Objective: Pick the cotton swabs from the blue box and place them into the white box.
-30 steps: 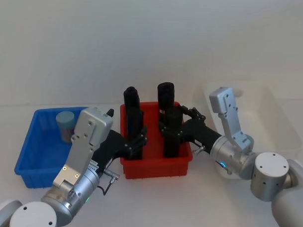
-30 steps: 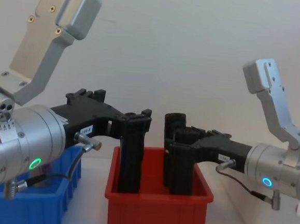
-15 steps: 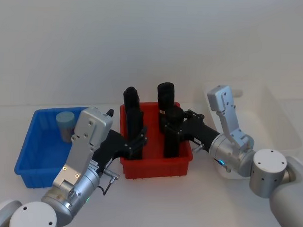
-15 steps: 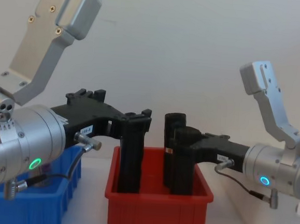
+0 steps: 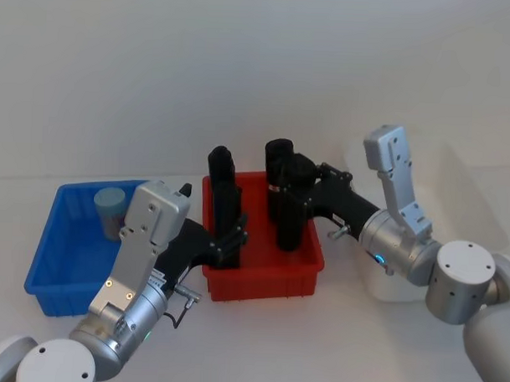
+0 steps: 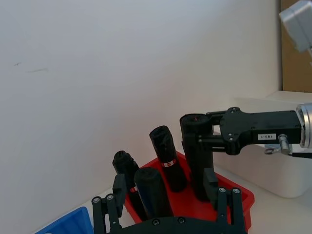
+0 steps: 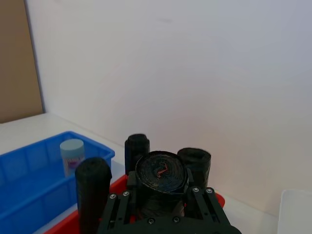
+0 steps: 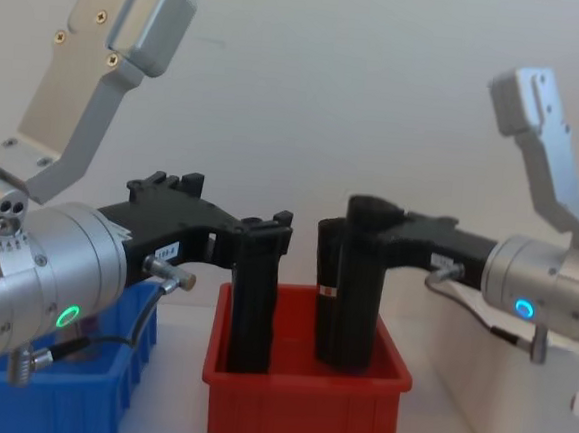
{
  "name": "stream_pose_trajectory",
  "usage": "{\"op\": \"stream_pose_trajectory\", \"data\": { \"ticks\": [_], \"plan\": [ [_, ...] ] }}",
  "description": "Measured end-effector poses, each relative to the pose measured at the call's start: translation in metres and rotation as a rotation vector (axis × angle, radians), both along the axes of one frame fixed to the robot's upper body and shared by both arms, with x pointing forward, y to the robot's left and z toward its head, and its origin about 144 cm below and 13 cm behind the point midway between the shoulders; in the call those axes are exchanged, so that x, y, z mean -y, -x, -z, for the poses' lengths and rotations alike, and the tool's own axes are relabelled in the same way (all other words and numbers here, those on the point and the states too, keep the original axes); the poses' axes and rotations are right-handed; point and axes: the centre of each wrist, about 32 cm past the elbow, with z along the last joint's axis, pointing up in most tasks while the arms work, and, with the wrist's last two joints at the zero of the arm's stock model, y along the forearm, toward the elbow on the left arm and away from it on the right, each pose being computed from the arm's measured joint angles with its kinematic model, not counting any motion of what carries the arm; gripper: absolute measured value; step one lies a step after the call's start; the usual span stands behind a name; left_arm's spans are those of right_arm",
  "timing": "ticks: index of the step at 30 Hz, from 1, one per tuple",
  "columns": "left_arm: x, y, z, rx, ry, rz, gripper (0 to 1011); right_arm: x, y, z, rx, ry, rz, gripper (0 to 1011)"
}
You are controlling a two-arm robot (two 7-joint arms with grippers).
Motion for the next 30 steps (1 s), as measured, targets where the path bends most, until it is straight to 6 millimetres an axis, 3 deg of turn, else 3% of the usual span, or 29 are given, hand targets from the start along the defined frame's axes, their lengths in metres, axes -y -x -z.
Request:
{"op": "stream_pose_trajectory", "data": {
  "ticks": [12, 30],
  "plan": [
    [0.000, 0.000, 0.000, 0.000, 0.000, 0.000, 1004, 0.003, 0.024, -0.034, 0.083, -0.040, 0.058, 517],
    [0.000, 0.000, 0.000, 0.000, 0.000, 0.000, 1004, 0.025, 0.051, -0.058, 0.114, -0.021, 0.242, 517]
  ]
}}
